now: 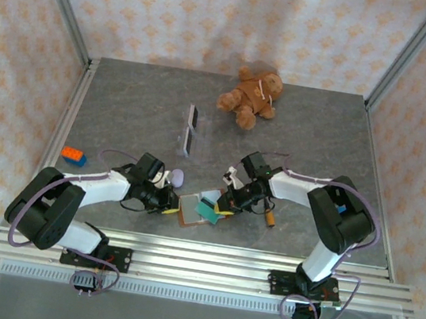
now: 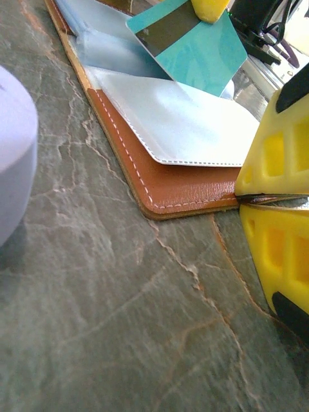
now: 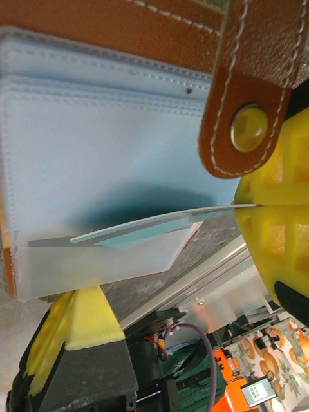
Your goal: Put the credit cards into the card holder
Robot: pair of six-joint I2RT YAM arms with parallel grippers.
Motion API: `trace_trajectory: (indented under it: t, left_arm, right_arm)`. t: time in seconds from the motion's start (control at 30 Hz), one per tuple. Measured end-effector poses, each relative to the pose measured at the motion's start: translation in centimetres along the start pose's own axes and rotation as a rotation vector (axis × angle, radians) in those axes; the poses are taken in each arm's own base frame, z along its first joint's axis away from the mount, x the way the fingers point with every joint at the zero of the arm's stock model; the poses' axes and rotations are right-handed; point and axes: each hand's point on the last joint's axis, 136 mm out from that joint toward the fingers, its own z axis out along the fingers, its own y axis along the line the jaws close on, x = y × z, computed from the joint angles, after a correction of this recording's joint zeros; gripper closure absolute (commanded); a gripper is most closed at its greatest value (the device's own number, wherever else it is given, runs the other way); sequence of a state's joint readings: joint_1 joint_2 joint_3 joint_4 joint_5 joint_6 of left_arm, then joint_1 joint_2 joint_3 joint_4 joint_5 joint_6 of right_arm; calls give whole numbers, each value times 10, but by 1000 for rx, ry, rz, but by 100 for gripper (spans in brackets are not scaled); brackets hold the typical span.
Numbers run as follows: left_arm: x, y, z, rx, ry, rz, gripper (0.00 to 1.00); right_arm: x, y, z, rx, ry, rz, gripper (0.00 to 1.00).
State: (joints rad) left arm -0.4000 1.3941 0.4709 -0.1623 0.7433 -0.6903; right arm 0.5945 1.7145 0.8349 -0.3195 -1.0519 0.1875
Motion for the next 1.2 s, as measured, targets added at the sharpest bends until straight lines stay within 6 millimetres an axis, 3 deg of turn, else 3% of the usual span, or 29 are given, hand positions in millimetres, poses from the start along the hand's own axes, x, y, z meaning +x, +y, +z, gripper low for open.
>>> trace_trajectory:
  t: [0.43,0.87,0.97,1.2]
  left_arm:
    - [0,0,0,-5,4,4,85]
    - [0,0,1,-4,5,3,86]
    - [0,0,1,-4,5,2,86]
    - [0,0,1,-4,5,2,86]
  right_arm:
    - [-16,-15,6,25,-108,143,83]
    - [-17,-3,19,83,-140,112,79]
    - [-17,0,22,102,-145,101,74]
    - [-16,-1,17,163,-163,102,71]
